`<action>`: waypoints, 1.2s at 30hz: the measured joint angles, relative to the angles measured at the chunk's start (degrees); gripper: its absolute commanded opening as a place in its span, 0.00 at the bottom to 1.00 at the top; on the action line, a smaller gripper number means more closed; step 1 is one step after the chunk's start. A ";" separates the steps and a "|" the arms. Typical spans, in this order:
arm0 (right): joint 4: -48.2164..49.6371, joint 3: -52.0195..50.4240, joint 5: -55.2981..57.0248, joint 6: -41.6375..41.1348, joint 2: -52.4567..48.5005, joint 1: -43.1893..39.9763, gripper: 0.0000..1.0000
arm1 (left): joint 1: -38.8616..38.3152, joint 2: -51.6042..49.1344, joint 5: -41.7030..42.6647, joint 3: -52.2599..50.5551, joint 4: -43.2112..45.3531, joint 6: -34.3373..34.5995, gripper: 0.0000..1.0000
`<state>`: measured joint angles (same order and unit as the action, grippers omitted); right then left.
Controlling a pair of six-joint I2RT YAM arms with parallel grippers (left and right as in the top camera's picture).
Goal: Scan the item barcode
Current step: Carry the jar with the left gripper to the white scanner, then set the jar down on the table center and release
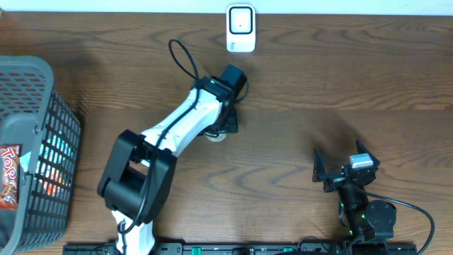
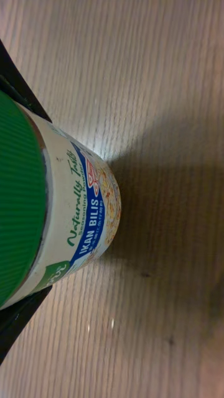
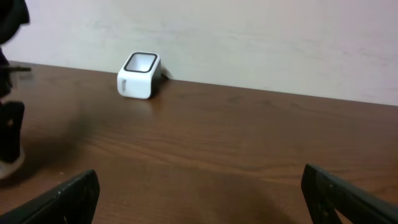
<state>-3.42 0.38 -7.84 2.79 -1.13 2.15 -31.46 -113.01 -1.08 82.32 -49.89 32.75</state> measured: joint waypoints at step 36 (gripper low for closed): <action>-0.02 0.00 0.00 -0.02 0.00 0.00 0.99 | -0.24 22.23 -3.43 6.62 -1.27 -8.98 0.98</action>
<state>-3.44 0.38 -7.84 2.76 -1.13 2.15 -31.70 -90.78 -4.51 88.95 -51.16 23.77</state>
